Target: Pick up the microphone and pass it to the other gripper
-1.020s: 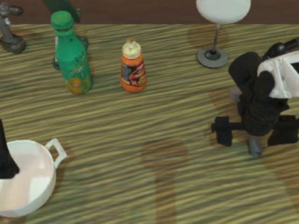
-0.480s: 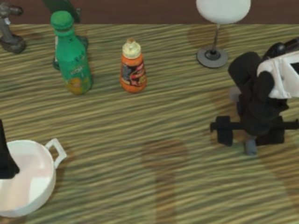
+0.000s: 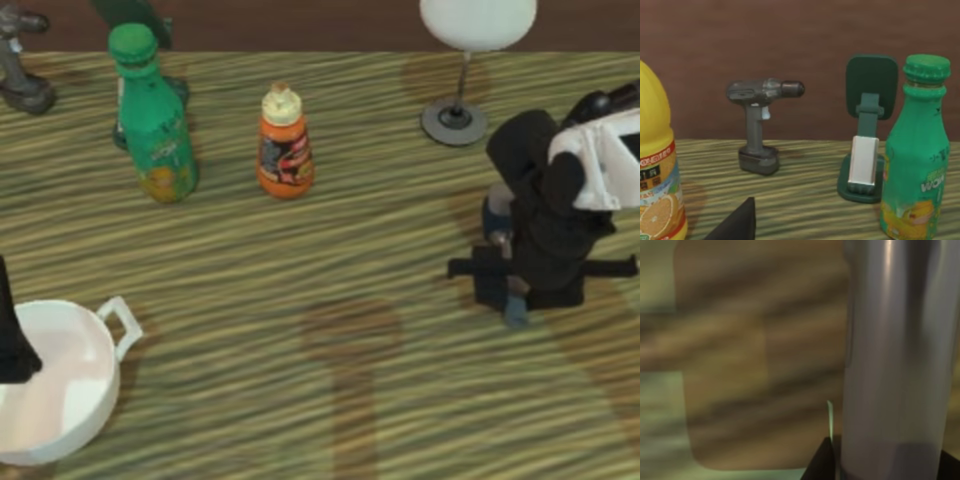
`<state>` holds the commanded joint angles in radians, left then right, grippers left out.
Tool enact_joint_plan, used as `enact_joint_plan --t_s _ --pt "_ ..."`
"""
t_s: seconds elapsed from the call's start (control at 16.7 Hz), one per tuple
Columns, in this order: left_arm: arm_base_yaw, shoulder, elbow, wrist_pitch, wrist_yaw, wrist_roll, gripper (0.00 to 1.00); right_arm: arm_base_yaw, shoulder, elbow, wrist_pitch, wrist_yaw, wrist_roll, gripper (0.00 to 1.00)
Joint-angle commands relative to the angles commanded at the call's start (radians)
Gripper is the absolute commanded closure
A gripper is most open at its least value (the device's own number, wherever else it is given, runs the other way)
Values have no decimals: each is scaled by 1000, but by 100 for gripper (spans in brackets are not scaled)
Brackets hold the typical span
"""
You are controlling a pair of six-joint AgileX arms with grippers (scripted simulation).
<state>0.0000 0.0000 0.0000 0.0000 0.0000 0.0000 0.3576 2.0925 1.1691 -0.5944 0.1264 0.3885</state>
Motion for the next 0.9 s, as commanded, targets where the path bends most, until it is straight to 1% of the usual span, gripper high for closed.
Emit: enact_joint_plan --t_s 0.24,0.3,0.42,0.6,0.72,0.9 --pt "0 0 0 0 0 0 0 0 0 0 0 0 0 100" --pt "0 0 0 0 0 0 0 13 -43 22 -12 -50 31 100" --pt "0 0 0 0 0 0 0 13 -46 20 0 -54 28 100" --pt "0 0 0 0 0 0 0 15 -60 3 95 -84 3 100" --pt "0 0 0 0 0 0 0 16 -76 -19 207 -119 -25 100" --pt "0 0 0 0 0 0 0 15 -114 -74 419 -188 -80 100"
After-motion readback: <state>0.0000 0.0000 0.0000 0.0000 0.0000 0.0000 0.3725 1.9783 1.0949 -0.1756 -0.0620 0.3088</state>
